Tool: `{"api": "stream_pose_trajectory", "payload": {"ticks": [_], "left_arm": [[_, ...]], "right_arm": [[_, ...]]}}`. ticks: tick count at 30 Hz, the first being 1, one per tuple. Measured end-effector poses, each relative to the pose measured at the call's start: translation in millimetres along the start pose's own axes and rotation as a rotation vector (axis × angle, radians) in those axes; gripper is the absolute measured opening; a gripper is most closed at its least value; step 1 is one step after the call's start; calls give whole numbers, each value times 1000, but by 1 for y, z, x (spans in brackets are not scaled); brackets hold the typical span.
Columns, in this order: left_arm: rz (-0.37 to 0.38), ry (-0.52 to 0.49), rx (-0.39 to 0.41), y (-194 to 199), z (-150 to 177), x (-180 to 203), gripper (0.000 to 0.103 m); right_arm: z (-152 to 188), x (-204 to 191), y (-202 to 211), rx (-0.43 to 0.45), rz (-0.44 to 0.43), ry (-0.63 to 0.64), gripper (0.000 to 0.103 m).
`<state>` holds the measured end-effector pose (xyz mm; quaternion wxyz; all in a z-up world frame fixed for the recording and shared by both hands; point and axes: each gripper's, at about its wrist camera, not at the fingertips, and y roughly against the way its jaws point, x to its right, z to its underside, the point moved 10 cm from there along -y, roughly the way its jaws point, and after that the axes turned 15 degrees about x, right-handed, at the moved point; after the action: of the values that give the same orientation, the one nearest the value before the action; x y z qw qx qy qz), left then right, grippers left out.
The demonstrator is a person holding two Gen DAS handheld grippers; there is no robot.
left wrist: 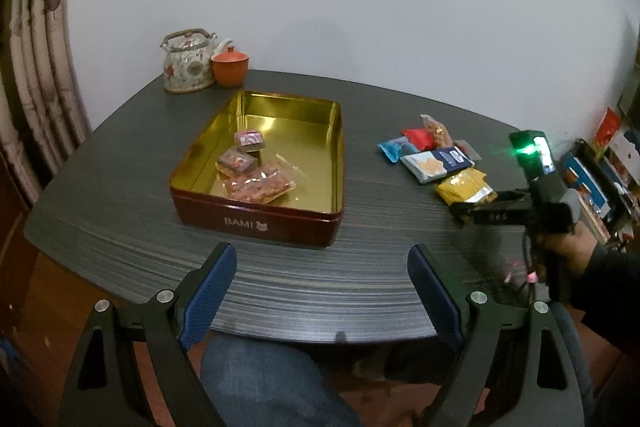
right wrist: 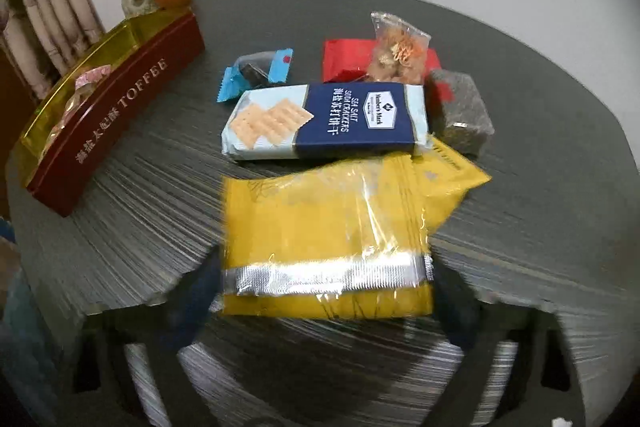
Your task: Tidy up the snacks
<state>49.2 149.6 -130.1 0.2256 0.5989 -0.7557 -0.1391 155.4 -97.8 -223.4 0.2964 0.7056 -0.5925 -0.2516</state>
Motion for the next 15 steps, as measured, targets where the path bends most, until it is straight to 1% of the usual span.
{"api": "stream_pose_trajectory", "payload": {"ticks": [1, 2, 4, 6, 10, 15], "left_arm": [[1, 3, -1, 0, 0, 1, 87], [2, 4, 2, 0, -1, 1, 87], [1, -1, 10, 2, -2, 2, 87], [7, -3, 18, 5, -4, 5, 87], [8, 4, 26, 8, -6, 5, 87], [-1, 15, 41, 13, -11, 4, 87]], "right_arm": [[0, 0, 3, -3, -15, -23, 57], [-2, 4, 10, 5, -17, -52, 40], [-4, 8, 23, 28, 6, -59, 40], [-2, 10, 32, 31, -1, -74, 39], [0, 11, 57, 64, 40, -83, 39], [-3, 11, 78, 103, 52, -104, 39]]}}
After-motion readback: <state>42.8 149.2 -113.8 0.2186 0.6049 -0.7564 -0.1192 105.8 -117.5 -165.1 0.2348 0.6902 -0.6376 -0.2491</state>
